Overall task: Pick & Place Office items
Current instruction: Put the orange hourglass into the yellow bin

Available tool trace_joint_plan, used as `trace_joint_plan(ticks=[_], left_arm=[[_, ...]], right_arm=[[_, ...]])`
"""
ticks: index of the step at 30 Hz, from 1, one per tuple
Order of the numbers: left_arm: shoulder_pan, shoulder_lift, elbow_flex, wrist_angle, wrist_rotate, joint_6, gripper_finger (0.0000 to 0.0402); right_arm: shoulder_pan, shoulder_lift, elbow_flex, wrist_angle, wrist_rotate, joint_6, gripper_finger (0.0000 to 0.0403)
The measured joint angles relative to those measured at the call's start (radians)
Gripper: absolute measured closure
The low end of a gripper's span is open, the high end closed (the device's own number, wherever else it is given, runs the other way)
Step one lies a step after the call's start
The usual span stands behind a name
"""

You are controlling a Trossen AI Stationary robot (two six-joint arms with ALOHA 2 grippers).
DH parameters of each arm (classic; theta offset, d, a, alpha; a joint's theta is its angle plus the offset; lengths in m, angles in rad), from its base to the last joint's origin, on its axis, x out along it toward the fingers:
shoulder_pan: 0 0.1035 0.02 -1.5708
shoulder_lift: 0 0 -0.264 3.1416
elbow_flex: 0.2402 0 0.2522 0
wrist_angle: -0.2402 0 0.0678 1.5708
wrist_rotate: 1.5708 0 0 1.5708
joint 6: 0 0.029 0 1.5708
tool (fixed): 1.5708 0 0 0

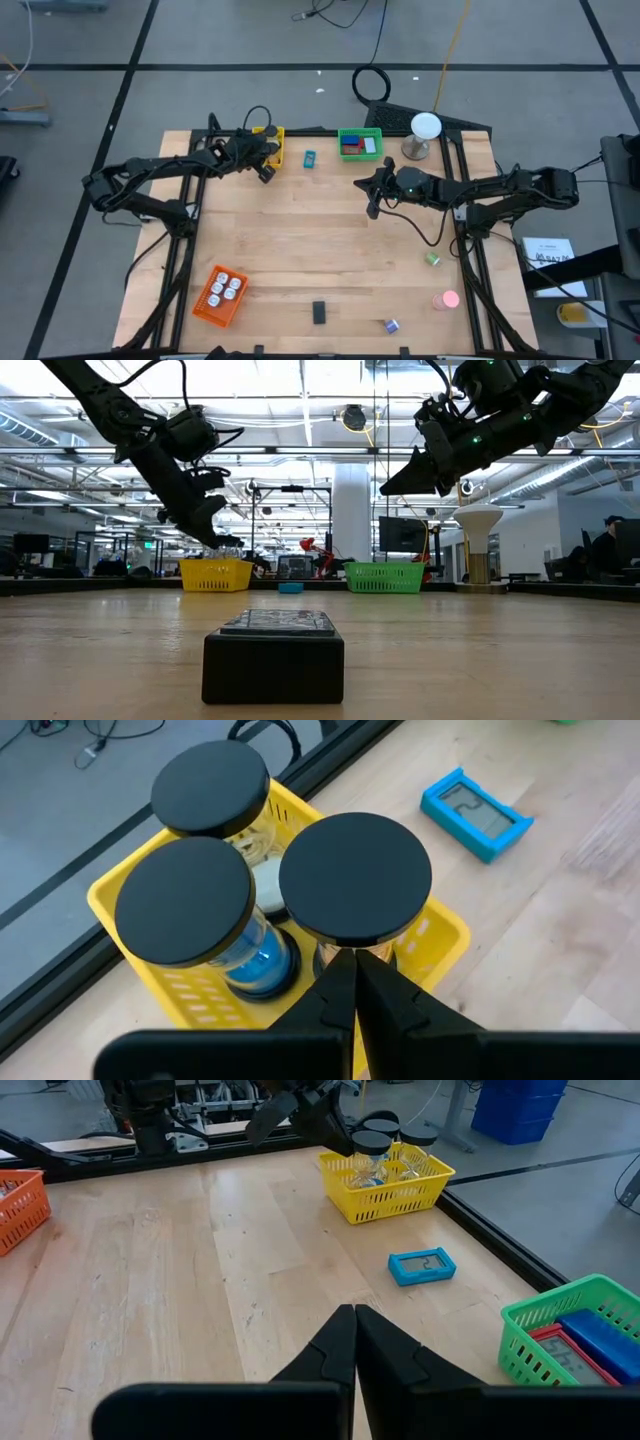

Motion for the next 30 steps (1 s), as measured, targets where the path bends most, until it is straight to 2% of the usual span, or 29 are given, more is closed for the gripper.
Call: trace_joint_plan(ticks=[10, 25, 30], left_arm=[[0.0, 0.0, 0.0, -0.037, -0.001, 0.011, 0.0392], [0.0, 0.0, 0.0, 0.001, 0.0, 0.024, 0.0392], [-0.006, -0.048, -0.001, -0.022, 0.033, 0.026, 0.0392]], right_arm=[[0.0, 0.0, 0.0, 0.0, 0.0, 0.001, 0.0403], [0.0, 0.0, 0.0, 0.0, 0.0, 0.0, 0.0403], [0.0, 0.0, 0.0, 0.0, 0.0, 0.0, 0.0403]])
